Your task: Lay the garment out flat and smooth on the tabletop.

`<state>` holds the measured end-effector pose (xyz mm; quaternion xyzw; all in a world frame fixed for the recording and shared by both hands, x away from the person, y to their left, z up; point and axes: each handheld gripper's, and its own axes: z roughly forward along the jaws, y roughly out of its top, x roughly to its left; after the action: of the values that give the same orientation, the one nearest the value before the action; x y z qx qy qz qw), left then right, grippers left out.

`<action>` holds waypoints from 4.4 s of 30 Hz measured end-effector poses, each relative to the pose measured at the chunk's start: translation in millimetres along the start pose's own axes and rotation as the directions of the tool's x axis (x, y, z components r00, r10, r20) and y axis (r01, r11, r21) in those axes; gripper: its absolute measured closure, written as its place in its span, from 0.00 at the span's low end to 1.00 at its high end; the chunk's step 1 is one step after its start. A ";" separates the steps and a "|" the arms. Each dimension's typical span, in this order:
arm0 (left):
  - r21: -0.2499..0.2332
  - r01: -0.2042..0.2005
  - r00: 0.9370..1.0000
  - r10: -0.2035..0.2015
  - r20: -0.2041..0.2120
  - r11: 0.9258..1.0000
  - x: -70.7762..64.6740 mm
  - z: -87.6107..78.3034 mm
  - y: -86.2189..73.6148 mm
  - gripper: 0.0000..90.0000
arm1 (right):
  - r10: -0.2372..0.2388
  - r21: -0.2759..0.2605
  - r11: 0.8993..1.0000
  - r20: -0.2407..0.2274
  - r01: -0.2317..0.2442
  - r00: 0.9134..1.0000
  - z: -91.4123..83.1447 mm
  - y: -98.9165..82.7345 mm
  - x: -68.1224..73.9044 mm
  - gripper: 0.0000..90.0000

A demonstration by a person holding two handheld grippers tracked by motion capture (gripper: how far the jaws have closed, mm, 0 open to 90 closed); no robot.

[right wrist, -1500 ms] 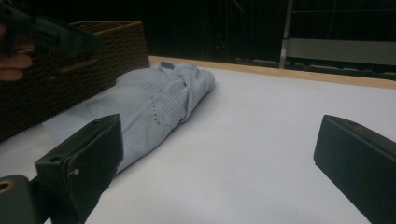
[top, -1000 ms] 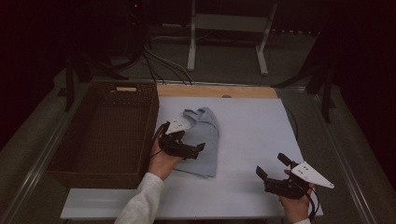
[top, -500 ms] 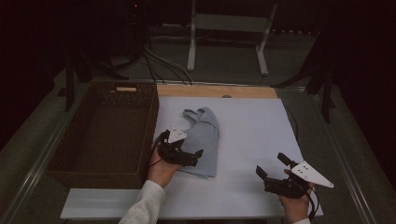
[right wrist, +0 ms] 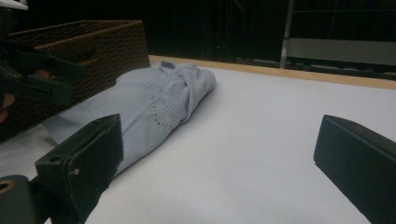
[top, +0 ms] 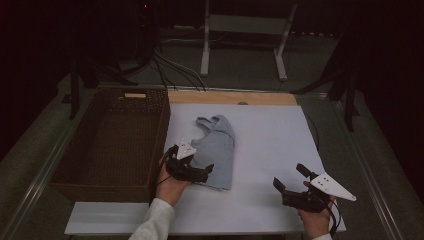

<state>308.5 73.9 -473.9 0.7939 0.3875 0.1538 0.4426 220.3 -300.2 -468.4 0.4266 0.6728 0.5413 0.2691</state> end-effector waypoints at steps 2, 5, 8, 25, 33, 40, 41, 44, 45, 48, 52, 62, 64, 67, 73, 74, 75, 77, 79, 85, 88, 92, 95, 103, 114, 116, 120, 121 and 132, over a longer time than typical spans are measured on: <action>0.001 0.003 1.000 -0.003 -0.004 1.000 -0.1 0.7 -2.5 0.02 | 0.001 0.000 1.000 -0.001 -0.001 1.000 0.0 -0.2 0.3 0.02; 0.007 -0.003 1.000 0.003 -0.019 1.000 -0.5 2.3 -5.8 0.03 | -0.001 -0.001 1.000 -0.001 0.001 1.000 -0.5 -0.1 0.2 0.02; 0.013 0.003 1.000 -0.003 -0.029 1.000 -0.1 4.2 -8.8 0.03 | 0.002 -0.001 1.000 0.002 -0.002 1.000 -0.4 -0.3 -0.6 0.02; 0.117 0.098 0.992 -0.088 -0.088 0.988 3.5 9.4 -23.3 0.04 | -0.002 -0.001 1.000 -0.003 0.002 1.000 -0.7 -0.1 0.2 0.02; 0.141 0.105 0.989 -0.088 -0.123 0.984 4.1 10.5 -27.6 0.07 | 0.001 -0.002 1.000 -0.005 -0.001 1.000 -0.2 -0.2 0.3 0.02; 0.156 0.110 0.990 -0.094 -0.107 0.982 3.1 12.6 -28.1 0.19 | 0.000 -0.003 1.000 -0.004 0.000 1.000 -0.5 -0.2 -0.1 0.02; 0.151 0.107 0.991 -0.092 -0.102 0.983 2.7 11.7 -27.8 0.24 | 0.001 -0.003 1.000 -0.004 -0.001 1.000 -0.6 -0.2 -0.2 0.02; 0.150 0.092 0.992 -0.078 -0.098 0.984 1.1 9.8 -26.3 0.44 | -0.001 -0.004 1.000 -0.005 0.001 1.000 -0.7 -0.1 0.0 0.02; 0.147 0.088 0.992 -0.074 -0.099 0.985 0.5 9.1 -25.8 0.49 | -0.001 -0.004 1.000 -0.005 0.001 1.000 -0.6 -0.1 0.1 0.02; 0.143 0.075 0.994 -0.062 -0.092 0.987 -0.2 6.7 -24.1 0.68 | -0.004 -0.006 1.000 -0.005 0.004 1.000 -0.8 0.1 0.3 0.02; 0.121 0.076 0.995 -0.066 -0.081 0.990 -0.3 2.5 -21.3 0.88 | 0.001 -0.006 1.000 -0.003 -0.001 1.000 -1.0 0.1 0.0 0.02; 0.075 0.056 0.998 -0.053 -0.038 0.996 -7.7 -4.9 -7.8 0.95 | 0.000 -0.006 1.000 -0.004 0.000 1.000 -1.0 0.1 0.0 0.02; 0.068 0.047 0.999 -0.045 -0.027 0.997 -11.0 -6.6 -3.5 0.95 | -0.003 -0.006 1.000 -0.004 0.002 1.000 -0.9 0.1 0.1 0.02; 0.049 0.034 0.999 -0.033 -0.011 0.998 -16.9 -7.5 3.4 0.95 | -0.001 -0.006 1.000 -0.004 0.001 1.000 -0.9 0.1 0.1 0.02; 0.026 -0.002 1.000 0.001 0.022 1.000 -29.7 -5.7 16.7 0.95 | -0.001 -0.006 1.000 -0.003 0.001 1.000 -1.2 0.2 -0.1 0.02; 0.024 -0.006 1.000 0.006 0.028 1.000 -31.8 -4.9 18.6 0.95 | 0.000 -0.005 1.000 -0.003 0.000 1.000 -1.3 0.2 -0.1 0.02; 0.021 -0.009 0.999 0.009 0.035 1.000 -33.9 -4.3 20.4 0.95 | 0.001 -0.007 1.000 -0.003 -0.001 1.000 -1.2 0.2 -0.1 0.02; 0.017 -0.018 0.999 0.017 0.047 1.000 -38.0 -2.4 23.5 0.95 | 0.001 -0.007 1.000 -0.003 -0.001 1.000 -1.4 0.2 -0.2 0.02; 0.018 -0.032 0.998 0.031 0.058 0.999 -42.4 -0.5 26.5 0.95 | 0.001 -0.007 1.000 -0.002 -0.001 1.000 -1.5 0.2 -0.3 0.02; 0.009 -0.064 0.994 0.063 0.090 0.998 -55.9 6.2 34.9 0.95 | 0.002 -0.009 1.000 -0.001 -0.002 1.000 -1.5 0.3 -0.6 0.02; 0.009 -0.077 0.991 0.076 0.107 0.997 -62.2 10.1 38.1 0.95 | 0.002 -0.010 1.000 0.001 -0.002 1.000 -1.6 0.4 -0.9 0.02; 0.007 -0.091 0.988 0.089 0.129 0.996 -71.0 16.2 41.7 0.95 | 0.003 -0.012 1.000 0.003 -0.003 1.000 -2.0 0.4 -1.4 0.02; 0.009 -0.109 0.983 0.106 0.147 0.994 -78.7 21.6 44.2 0.95 | 0.004 -0.015 1.000 0.007 -0.004 1.000 -2.5 0.7 -2.3 0.02; 0.011 -0.136 0.972 0.131 0.197 0.991 -99.6 35.1 49.2 0.95 | 0.011 -0.021 1.000 0.018 -0.011 1.000 -4.0 1.0 -4.1 0.02; 0.023 -0.170 0.957 0.159 0.241 0.985 -116.7 46.5 50.0 0.94 | 0.022 -0.033 0.999 0.032 -0.021 0.999 -5.9 1.4 -6.6 0.02; 0.031 -0.174 0.954 0.161 0.252 0.984 -117.8 50.1 49.6 0.94 | 0.022 -0.032 0.999 0.034 -0.021 0.999 -6.0 1.4 -6.8 0.02; 0.039 -0.173 0.945 0.155 0.287 0.984 -118.5 55.2 48.1 0.85 | 0.023 -0.034 0.999 0.036 -0.022 0.999 -6.9 1.7 -7.2 0.02; 0.042 -0.174 0.935 0.152 0.320 0.984 -119.7 57.0 47.5 0.82 | 0.023 -0.036 0.999 0.038 -0.022 0.999 -7.3 1.8 -7.8 0.02; -0.010 -0.161 0.927 0.155 0.341 0.987 -122.0 49.6 49.3 0.49 | 0.023 -0.037 0.999 0.042 -0.021 0.999 -7.9 1.8 -8.5 0.02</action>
<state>281.7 -61.9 -449.1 0.8412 0.2413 0.0456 0.4817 218.5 -311.4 -465.3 0.4404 0.6520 0.5474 0.2852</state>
